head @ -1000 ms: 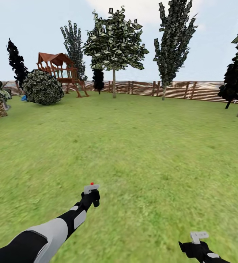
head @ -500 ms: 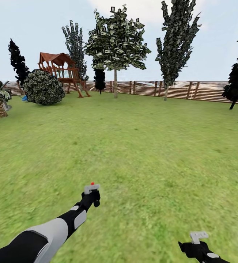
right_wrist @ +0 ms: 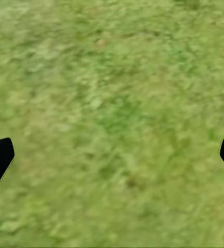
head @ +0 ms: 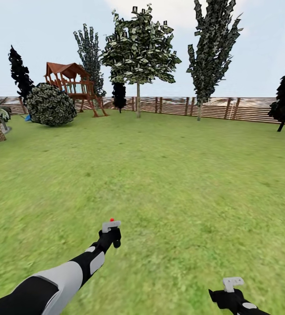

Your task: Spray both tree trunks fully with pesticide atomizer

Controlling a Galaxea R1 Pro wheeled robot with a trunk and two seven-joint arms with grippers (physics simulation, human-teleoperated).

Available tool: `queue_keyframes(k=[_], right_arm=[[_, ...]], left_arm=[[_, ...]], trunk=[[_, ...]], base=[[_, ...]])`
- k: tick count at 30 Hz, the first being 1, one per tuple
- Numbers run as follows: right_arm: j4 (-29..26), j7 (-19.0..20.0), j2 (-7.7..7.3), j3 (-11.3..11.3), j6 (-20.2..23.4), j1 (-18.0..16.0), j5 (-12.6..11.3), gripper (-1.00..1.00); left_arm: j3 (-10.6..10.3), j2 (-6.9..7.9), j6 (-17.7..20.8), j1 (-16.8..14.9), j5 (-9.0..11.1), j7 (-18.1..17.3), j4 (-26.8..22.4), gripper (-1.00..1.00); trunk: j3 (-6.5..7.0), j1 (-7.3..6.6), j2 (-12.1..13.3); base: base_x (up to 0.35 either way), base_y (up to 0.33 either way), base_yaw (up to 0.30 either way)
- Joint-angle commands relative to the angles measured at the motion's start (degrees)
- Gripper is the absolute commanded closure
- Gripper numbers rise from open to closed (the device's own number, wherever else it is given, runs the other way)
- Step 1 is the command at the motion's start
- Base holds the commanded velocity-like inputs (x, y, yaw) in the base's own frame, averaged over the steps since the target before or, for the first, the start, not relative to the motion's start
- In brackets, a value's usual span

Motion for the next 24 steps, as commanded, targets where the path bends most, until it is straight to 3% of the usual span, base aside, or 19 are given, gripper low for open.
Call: queue_keyframes(k=[1, 24], right_arm=[[0.0, 0.0, 0.12, 0.0, 0.0, 0.0, 0.0, -1.0], [0.0, -0.1, 0.38, 0.0, 0.0, 0.0, 0.0, -1.0]], left_arm=[[0.0, 0.01, 0.0, 0.0, 0.0, 0.0, 0.0, 1.0], [0.0, -0.03, 0.0, 0.0, 0.0, 0.0, 0.0, 1.0]], trunk=[[0.0, 0.0, 0.0], [0.0, 0.0, 0.0]], base=[[0.35, 0.0, 0.005], [0.35, 0.0, 0.027]])
